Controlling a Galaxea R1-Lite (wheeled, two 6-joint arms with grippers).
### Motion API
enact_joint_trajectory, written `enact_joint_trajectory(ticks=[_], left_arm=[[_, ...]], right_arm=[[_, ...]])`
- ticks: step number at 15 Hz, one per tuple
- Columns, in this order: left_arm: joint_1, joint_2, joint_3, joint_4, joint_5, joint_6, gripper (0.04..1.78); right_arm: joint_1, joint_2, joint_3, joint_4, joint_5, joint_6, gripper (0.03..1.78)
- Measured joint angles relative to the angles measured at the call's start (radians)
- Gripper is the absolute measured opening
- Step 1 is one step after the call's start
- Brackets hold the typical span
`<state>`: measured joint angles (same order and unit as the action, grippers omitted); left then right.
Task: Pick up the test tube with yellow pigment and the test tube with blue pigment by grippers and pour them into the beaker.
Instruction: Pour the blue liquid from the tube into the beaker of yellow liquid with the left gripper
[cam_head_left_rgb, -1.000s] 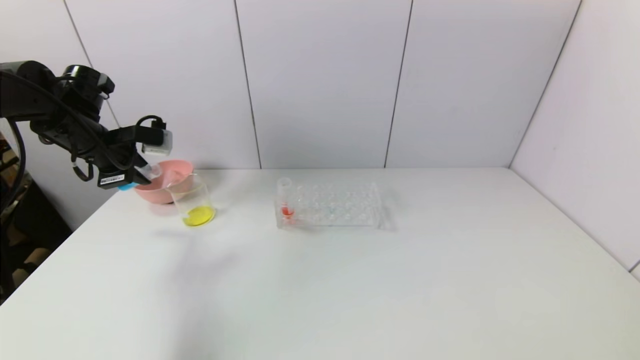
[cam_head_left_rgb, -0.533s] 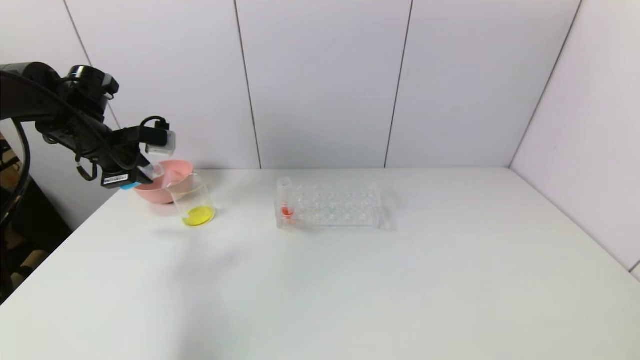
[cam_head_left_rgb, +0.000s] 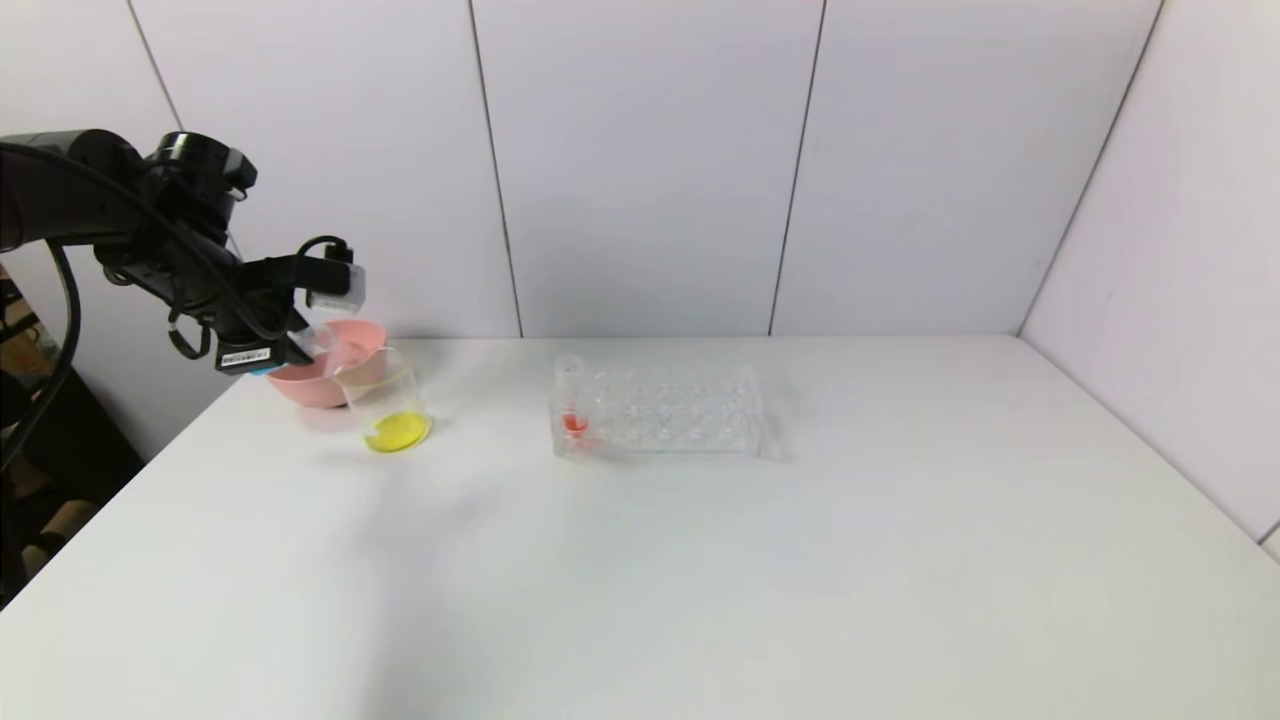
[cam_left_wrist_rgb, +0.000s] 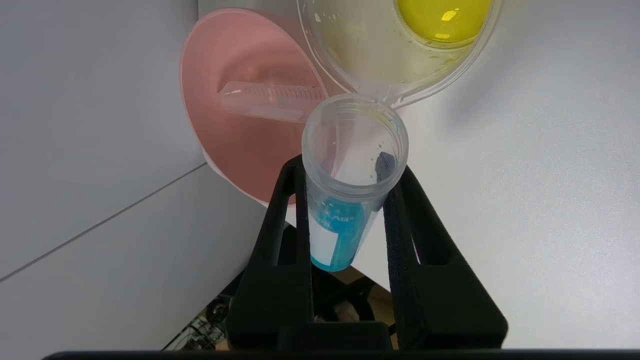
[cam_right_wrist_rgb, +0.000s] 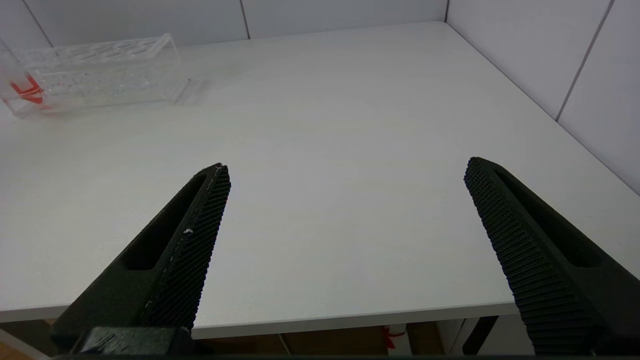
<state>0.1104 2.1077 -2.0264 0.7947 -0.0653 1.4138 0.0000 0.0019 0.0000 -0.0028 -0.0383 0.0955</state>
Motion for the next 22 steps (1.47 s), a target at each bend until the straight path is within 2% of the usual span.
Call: enact_joint_trajectory(ticks=[12,22], left_arm=[[-0.051,0.018,0.000,-0.019,0.144,0.001,0.44],[-0.063,0.014,0.000,-0.021,0.161,0.001,0.44]], right_arm=[[0.000,0.000,0.000,0.000,0.000,0.001,1.71],[0.000,0.000,0.000,0.000,0.000,0.000,1.71]])
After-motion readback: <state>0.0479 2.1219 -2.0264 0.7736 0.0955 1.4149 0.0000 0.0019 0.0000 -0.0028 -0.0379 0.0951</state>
